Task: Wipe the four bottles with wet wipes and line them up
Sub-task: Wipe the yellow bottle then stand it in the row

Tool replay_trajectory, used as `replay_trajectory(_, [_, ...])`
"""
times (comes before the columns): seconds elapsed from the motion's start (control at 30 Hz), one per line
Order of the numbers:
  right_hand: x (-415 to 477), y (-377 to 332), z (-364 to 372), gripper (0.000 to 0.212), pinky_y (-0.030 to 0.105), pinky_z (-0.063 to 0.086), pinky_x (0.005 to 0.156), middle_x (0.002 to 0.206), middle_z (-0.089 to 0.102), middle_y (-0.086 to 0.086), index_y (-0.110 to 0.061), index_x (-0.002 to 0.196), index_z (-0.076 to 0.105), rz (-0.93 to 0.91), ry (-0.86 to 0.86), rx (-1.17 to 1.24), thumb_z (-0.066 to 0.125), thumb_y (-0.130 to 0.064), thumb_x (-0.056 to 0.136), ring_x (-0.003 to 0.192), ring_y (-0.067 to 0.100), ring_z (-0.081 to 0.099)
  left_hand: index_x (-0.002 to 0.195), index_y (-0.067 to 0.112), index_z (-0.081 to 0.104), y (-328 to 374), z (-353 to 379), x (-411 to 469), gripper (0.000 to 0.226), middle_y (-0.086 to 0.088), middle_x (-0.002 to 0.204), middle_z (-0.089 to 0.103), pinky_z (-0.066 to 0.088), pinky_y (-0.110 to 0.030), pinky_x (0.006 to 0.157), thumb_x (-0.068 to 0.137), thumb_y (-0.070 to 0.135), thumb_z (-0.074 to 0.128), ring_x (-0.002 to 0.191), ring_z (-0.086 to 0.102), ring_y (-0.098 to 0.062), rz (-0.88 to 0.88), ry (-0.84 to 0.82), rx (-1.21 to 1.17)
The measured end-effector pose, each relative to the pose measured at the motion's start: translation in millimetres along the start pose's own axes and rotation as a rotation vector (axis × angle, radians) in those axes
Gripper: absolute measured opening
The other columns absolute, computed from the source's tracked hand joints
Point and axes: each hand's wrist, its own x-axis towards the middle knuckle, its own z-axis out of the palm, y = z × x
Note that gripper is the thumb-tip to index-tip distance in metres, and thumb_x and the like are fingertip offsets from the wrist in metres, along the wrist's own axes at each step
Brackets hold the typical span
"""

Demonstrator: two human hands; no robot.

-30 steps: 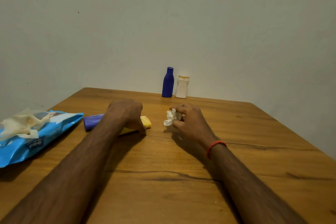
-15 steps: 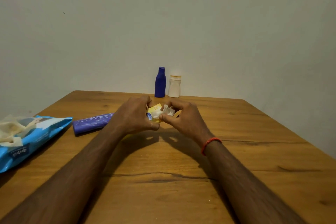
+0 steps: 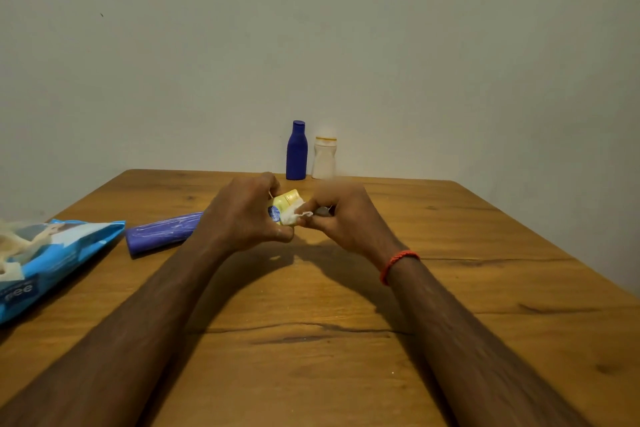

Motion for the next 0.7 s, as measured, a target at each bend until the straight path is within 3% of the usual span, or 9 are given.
replay_trajectory(0.17, [-1, 3, -4, 0.019, 0.005, 0.033, 0.066, 0.093, 0.059, -0.016, -0.018, 0.101, 0.078, -0.024, -0.069, -0.037, 0.079, -0.021, 0.082, 0.079, -0.005, 0.05, 0.111, 0.015, 0.06, -4, 1, 2, 0.063, -0.007, 0.11, 0.069, 0.06, -0.033, 0.081, 0.063, 0.041, 0.091, 0.09, 0.066, -0.018, -0.038, 0.014, -0.012])
replay_trajectory(0.27, [-1, 5, -1, 0.018, 0.008, 0.036, 0.076, 0.098, 0.063, -0.008, -0.018, 0.101, 0.078, -0.02, 0.061, 0.011, 0.079, -0.019, 0.083, 0.09, 0.0, 0.052, 0.112, 0.014, 0.06, 1, 4, 1, 0.064, -0.007, 0.106, 0.069, 0.061, -0.035, 0.08, 0.063, 0.042, 0.091, 0.087, 0.067, -0.018, 0.013, 0.03, -0.006])
replay_trajectory(0.43, [1, 0, 3, 0.023, 0.011, 0.038, 0.073, 0.095, 0.059, -0.009, -0.012, 0.109, 0.075, 0.068, 0.231, 0.093, 0.073, -0.024, 0.089, 0.091, 0.004, 0.053, 0.112, 0.014, 0.061, 8, 11, 0, 0.065, -0.005, 0.103, 0.07, 0.059, -0.038, 0.079, 0.063, 0.046, 0.089, 0.087, 0.066, -0.017, 0.123, 0.023, 0.007])
replay_trajectory(0.6, [-1, 4, 2, 0.019, 0.008, 0.04, 0.074, 0.094, 0.058, -0.019, -0.02, 0.105, 0.077, 0.062, 0.117, 0.161, 0.075, -0.023, 0.086, 0.084, -0.005, 0.054, 0.109, 0.013, 0.062, -1, 9, 2, 0.064, -0.007, 0.101, 0.07, 0.06, -0.035, 0.075, 0.062, 0.046, 0.089, 0.082, 0.066, -0.017, 0.052, 0.095, -0.032])
replay_trajectory(0.7, [-1, 9, -2, 0.012, 0.014, 0.047, 0.072, 0.096, 0.064, -0.02, -0.026, 0.096, 0.076, 0.041, 0.038, 0.179, 0.077, -0.023, 0.084, 0.083, -0.004, 0.059, 0.109, 0.013, 0.059, -5, 9, 1, 0.064, -0.008, 0.103, 0.07, 0.06, -0.029, 0.071, 0.062, 0.042, 0.091, 0.082, 0.068, -0.016, -0.008, 0.164, -0.088])
